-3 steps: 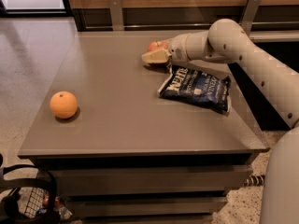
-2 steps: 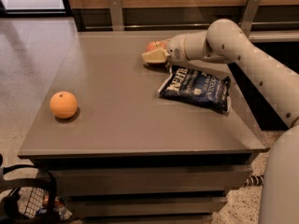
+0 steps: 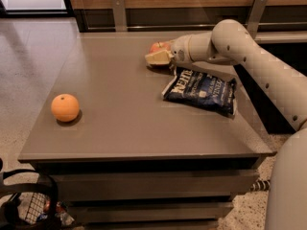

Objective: Move apple near orange

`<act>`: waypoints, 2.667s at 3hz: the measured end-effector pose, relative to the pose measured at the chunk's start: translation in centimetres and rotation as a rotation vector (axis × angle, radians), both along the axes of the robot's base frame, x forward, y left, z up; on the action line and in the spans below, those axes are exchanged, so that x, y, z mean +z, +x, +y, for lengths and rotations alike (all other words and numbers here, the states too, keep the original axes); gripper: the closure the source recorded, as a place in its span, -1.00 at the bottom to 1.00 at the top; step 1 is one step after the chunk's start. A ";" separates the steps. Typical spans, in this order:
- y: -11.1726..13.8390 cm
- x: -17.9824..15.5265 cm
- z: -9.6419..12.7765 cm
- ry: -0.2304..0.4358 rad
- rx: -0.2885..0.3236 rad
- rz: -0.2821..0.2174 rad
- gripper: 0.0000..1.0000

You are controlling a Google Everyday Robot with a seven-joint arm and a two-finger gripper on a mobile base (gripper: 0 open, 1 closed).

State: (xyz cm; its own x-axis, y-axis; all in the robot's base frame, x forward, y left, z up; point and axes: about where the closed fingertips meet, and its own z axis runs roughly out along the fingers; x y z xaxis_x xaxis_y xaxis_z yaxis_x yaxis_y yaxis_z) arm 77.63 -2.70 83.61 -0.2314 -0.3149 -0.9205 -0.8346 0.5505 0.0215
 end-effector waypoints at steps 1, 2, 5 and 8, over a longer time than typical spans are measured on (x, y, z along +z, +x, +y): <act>0.0 0.1 0.0 0.000 0.000 0.000 1.00; 0.0 0.2 0.0 0.000 0.000 0.000 1.00; -0.6 1.7 0.1 -0.013 -0.016 -0.023 1.00; -5.7 6.1 0.8 -0.006 0.025 -0.038 1.00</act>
Offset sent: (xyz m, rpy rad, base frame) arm -0.0768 0.0087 0.0737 -0.0283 -0.0916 0.0489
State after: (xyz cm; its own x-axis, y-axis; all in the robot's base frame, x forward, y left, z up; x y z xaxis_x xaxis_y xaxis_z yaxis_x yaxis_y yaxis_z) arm 71.92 -1.92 89.66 -0.1880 -0.3261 -0.9265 -0.8482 0.5295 -0.0142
